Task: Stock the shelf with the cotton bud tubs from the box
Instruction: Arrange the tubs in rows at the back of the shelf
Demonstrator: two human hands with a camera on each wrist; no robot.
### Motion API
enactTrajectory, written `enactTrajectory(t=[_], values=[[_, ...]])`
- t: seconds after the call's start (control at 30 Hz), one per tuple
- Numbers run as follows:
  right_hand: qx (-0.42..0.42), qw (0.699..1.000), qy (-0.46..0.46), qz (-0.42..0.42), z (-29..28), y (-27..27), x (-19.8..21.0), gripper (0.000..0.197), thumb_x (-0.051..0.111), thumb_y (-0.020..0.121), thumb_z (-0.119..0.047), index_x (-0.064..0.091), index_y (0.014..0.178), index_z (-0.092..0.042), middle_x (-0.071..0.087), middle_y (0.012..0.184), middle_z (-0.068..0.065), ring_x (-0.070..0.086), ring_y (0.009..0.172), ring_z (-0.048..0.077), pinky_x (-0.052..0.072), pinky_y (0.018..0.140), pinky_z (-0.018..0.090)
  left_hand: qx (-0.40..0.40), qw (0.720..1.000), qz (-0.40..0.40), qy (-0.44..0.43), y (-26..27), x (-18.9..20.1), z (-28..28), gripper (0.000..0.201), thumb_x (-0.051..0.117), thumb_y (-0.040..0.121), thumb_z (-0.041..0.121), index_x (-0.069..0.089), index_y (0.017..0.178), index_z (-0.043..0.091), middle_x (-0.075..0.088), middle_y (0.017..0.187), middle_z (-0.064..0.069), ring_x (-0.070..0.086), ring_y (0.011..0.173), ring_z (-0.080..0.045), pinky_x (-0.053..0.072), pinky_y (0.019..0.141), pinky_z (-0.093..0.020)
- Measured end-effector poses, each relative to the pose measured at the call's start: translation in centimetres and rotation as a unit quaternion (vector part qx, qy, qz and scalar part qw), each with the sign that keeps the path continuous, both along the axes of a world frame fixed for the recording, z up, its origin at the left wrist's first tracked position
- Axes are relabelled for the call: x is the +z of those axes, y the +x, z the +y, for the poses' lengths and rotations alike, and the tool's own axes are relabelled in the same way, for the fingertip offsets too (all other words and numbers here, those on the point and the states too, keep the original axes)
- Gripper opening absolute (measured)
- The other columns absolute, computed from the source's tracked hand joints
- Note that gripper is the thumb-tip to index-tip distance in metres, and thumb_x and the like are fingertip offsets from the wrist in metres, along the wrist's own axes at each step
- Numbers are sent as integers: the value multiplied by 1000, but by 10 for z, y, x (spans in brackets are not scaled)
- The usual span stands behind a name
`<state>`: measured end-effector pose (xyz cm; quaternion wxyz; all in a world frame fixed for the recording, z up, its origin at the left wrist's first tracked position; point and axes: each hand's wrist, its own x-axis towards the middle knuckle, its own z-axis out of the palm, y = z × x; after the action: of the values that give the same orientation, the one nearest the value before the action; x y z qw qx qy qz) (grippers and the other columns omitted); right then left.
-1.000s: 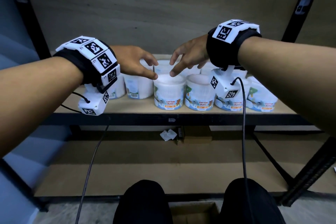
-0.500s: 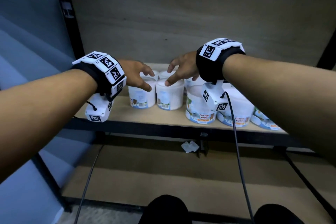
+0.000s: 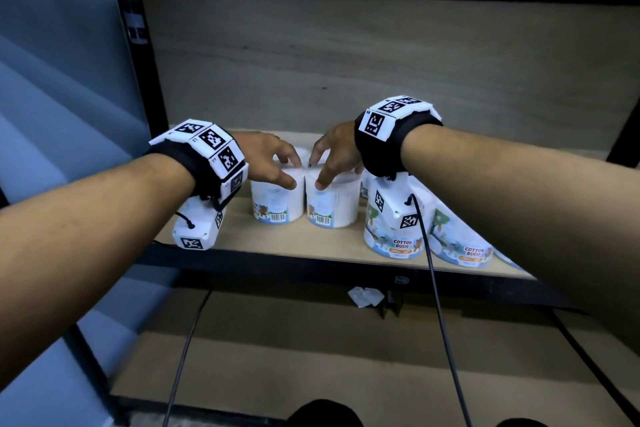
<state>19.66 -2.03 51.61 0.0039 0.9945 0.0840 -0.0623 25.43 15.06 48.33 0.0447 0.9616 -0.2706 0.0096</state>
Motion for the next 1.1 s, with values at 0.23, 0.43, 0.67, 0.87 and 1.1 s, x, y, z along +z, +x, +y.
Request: enactTrajectory(t=[0.23,0.43,0.67,0.87,1.1], values=[[-22,998,57,-1,-5,6,-4,49,79,78,-40,65,124,-30,59,118,-6,57,77,11,53,90,29,17,1000,4,-13,4,-4,4,45,70,80,52,62,124,45,58,130,9,55,109,-13,42,96,-29],[-26,997,71,-4,-5,4,-6,46,79,78,-40,67,121,-30,61,116,-7,56,73,7,53,90,29,26,999,24,-6,2,-1,2,46,71,77,53,63,122,45,59,130,8,56,116,-17,43,104,-37],[-29,996,81,-3,-7,-2,-6,45,78,79,-40,67,121,-31,60,110,-9,52,68,3,52,90,28,28,999,43,-7,-9,2,5,51,69,69,59,63,118,49,60,127,8,57,114,-16,43,104,-39],[-28,994,101,16,-6,-5,-4,44,80,78,-35,69,120,-28,59,109,-8,55,77,5,53,90,28,29,998,56,-6,-18,4,7,69,62,50,70,64,116,50,63,123,10,59,113,-13,43,105,-37],[-41,989,132,53,-2,-13,-2,45,85,72,-31,71,115,-27,60,108,-4,60,100,20,56,91,37,34,998,59,-11,-34,7,12,61,71,58,67,66,114,46,65,121,8,59,112,-14,42,106,-36]])
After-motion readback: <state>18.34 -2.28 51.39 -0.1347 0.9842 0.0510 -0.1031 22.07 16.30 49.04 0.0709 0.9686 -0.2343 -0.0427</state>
